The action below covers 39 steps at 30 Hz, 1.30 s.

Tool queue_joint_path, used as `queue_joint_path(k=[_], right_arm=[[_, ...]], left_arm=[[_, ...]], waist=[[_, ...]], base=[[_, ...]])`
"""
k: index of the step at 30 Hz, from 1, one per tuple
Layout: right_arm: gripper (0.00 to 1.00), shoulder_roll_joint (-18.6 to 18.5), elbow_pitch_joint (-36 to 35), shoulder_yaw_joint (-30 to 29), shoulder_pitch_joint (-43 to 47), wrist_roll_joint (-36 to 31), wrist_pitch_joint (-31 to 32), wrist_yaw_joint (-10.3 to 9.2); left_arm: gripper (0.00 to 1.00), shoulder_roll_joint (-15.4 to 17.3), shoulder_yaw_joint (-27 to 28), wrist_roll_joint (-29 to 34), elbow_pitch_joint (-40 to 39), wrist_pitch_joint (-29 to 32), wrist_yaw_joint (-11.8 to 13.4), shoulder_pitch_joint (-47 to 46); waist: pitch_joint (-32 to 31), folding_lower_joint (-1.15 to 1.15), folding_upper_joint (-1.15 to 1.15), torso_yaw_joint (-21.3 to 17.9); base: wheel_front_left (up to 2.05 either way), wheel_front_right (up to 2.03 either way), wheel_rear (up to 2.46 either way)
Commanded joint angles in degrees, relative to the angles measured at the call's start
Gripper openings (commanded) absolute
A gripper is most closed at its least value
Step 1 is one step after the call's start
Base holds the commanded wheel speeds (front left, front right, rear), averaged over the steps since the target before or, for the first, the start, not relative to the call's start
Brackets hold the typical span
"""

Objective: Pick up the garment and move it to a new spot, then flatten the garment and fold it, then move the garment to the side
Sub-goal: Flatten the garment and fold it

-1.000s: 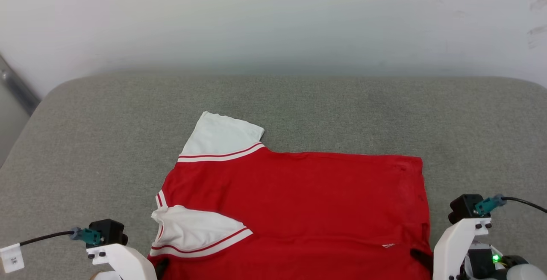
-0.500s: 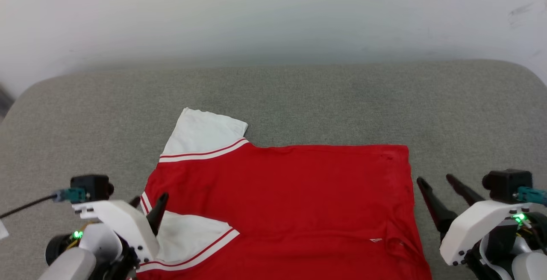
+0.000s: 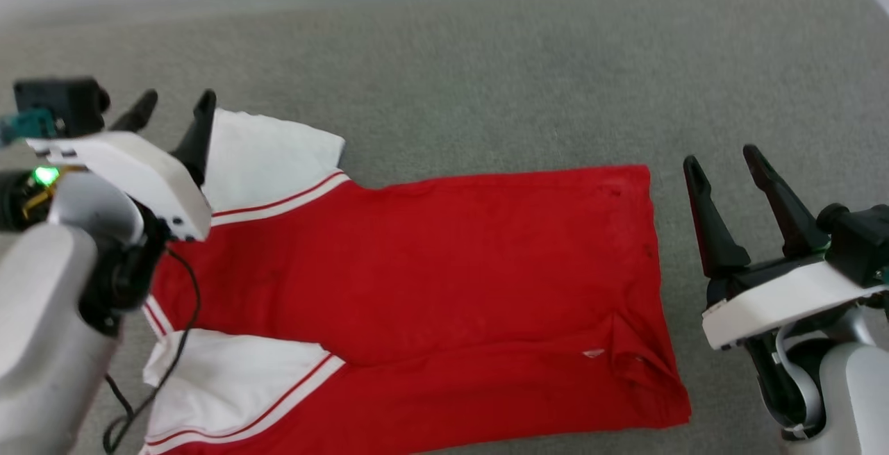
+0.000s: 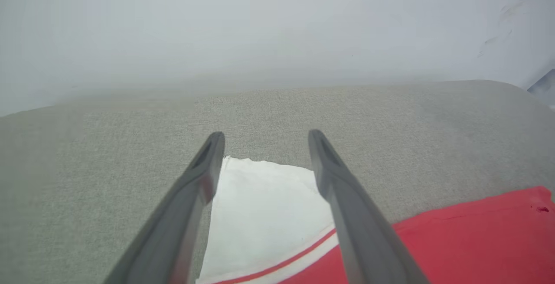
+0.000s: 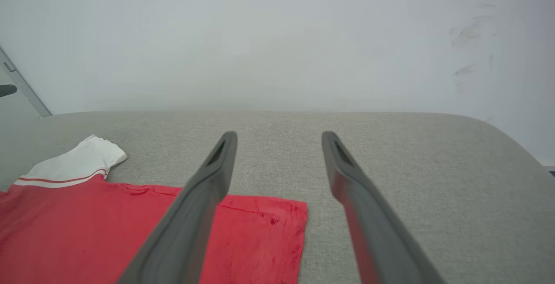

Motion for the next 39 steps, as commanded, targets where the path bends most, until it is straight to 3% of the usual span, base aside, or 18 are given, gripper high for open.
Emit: queue_joint_path(k=[1,5,12,17,21,22,23,24,25,33,39], right_arm=[[1.00,0.6,-0.4,0.1,-1.1,-0.4,-0.6,-0.03],[1.00,1.6,-0.8,0.5,-2.5,-0.8,-1.7,-0.02],[1.00,3.0,-0.7,0.8,-3.5,-0.3,-2.5,-0.03],[1.00,3.5,0.2,0.8,-3.8,0.3,-2.8,-0.03],[1.00,3.8,0.9,1.0,-4.5,0.9,-2.9,-0.03],[1.00,3.8,1.2,1.1,-4.6,1.1,-2.8,-0.03],[1.00,3.8,1.5,1.1,-4.6,1.4,-2.5,-0.03],[1.00,3.8,1.6,1.1,-4.6,1.6,-2.3,-0.03],[1.00,3.9,1.8,1.2,-4.7,2.1,-2.0,-0.03],[1.00,1.5,4.3,0.4,-6.0,7.4,4.4,-0.03],[1.00,-0.9,10.1,-1.2,-10.6,11.8,18.2,-0.03]], left_arm=[[1.00,0.7,0.2,-0.2,0.8,1.3,-0.9,-2.2],[1.00,3.1,-0.1,-1.4,4.5,7.2,-4.2,-8.9],[1.00,8.8,-1.7,-5.2,11.2,25.6,-7.7,-17.6],[1.00,11.1,-3.2,-8.5,14.5,38.4,-6.7,-18.9],[1.00,10.1,-4.5,-10.8,16.4,43.8,-5.6,-16.4],[0.84,9.6,-4.7,-11.3,16.8,44.6,-5.2,-15.8],[0.47,9.1,-4.8,-11.7,17.0,45.0,-5.1,-15.1],[0.30,8.5,-4.7,-12.2,17.0,44.4,-4.9,-14.5],[0.00,8.0,-4.5,-12.2,16.9,43.3,-4.9,-14.1],[0.00,5.4,-3.5,-11.5,17.8,36.7,-5.8,-14.6],[0.00,4.2,-3.4,-8.7,16.6,31.5,-6.0,-18.5]], waist=[[5.1,0.00,0.00,-3.2],[8.6,0.00,0.00,-5.2],[13.0,0.00,0.00,-8.0],[14.8,0.00,0.00,-9.0],[15.7,0.00,0.00,-9.3],[15.8,0.00,0.00,-9.4],[15.9,0.00,0.00,-9.4],[15.9,0.00,0.00,-9.4],[15.9,0.00,0.00,-9.4],[13.0,0.00,0.00,-7.4],[10.4,0.00,0.00,-4.1]], base=[[0.00,0.00,0.00],[0.00,0.00,0.00],[0.00,0.00,0.00],[0.00,0.00,0.00],[0.00,0.00,0.00],[0.00,0.00,0.00],[0.00,0.00,0.00],[0.00,0.00,0.00],[0.00,0.00,0.00],[0.00,0.00,0.00],[0.00,0.00,0.00]])
